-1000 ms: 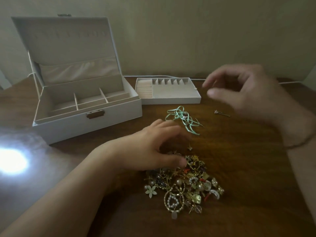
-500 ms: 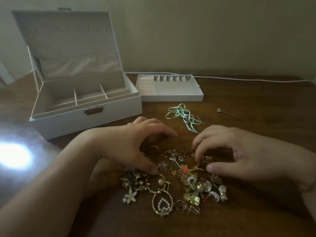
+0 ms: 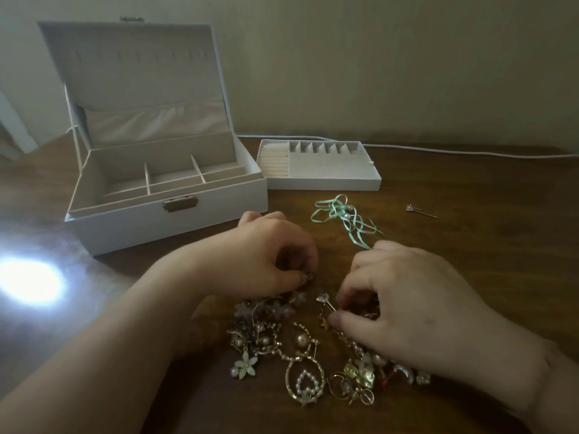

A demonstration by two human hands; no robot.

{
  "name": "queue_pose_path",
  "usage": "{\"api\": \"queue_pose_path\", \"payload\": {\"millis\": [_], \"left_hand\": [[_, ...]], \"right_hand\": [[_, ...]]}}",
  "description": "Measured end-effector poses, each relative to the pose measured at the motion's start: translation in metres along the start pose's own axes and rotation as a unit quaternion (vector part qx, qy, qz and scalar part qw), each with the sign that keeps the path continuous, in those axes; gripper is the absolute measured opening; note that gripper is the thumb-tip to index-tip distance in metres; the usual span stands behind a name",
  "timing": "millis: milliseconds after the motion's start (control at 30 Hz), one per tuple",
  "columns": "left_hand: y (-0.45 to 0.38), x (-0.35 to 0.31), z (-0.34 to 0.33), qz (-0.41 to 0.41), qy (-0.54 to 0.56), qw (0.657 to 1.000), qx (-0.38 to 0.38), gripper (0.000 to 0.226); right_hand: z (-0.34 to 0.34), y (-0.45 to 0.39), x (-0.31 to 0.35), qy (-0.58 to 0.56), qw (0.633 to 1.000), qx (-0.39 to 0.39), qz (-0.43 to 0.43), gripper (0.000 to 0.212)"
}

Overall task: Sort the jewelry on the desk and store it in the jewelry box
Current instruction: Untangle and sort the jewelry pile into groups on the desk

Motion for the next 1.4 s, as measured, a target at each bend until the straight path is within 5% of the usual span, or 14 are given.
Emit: {"api": "queue_pose_path", "payload": {"millis": [300, 433, 567, 733, 900, 1100, 1200, 1400], "left_hand": [[0.001, -0.005, -0.001, -0.002, 0.028, 0.999, -0.018, 0.012], [-0.001, -0.01, -0.003, -0.017, 0.03, 0.999, -0.023, 0.014], [-0.003, -0.012, -0.007, -0.021, 0.042, 0.999, -0.016, 0.017], [-0.005, -0.011, -0.01, -0.012, 0.076, 0.997, -0.005, 0.021], [-0.005, -0.015, -0.011, -0.024, 0.116, 0.993, 0.002, 0.024], [-0.002, -0.004, 0.0, 0.01, 0.1, 0.994, -0.031, 0.037], [0.0, 0.007, 0.005, 0.041, 0.055, 0.997, -0.041, 0.037], [-0.001, 0.011, 0.001, 0.047, 0.014, 0.999, -0.005, 0.034]], "right_hand": [[-0.005, 0.0, 0.012, 0.118, 0.993, -0.001, 0.013, 0.012], [-0.01, 0.003, 0.017, 0.125, 0.992, -0.015, -0.001, 0.035], [-0.004, 0.002, 0.021, 0.098, 0.995, -0.012, 0.005, 0.028], [0.024, -0.012, -0.07, -0.047, 0.985, -0.082, -0.148, 0.01], [0.004, -0.024, -0.141, -0.02, 0.951, -0.077, -0.299, 0.003], [0.003, -0.024, -0.152, -0.106, 0.937, -0.165, -0.29, 0.023], [-0.002, -0.026, -0.153, -0.066, 0.943, -0.132, -0.298, 0.04], [-0.013, -0.034, -0.134, -0.022, 0.964, -0.139, -0.227, 0.019]]}}
Point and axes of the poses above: each hand's wrist, its own y-axis away from the middle knuckle, its own z-axis out of the back of the hand, x = y × z, the point moved 3 cm from there along -y, towards the middle knuckle, and after that the axes turned 4 degrees about x, right-handed, at the moved point
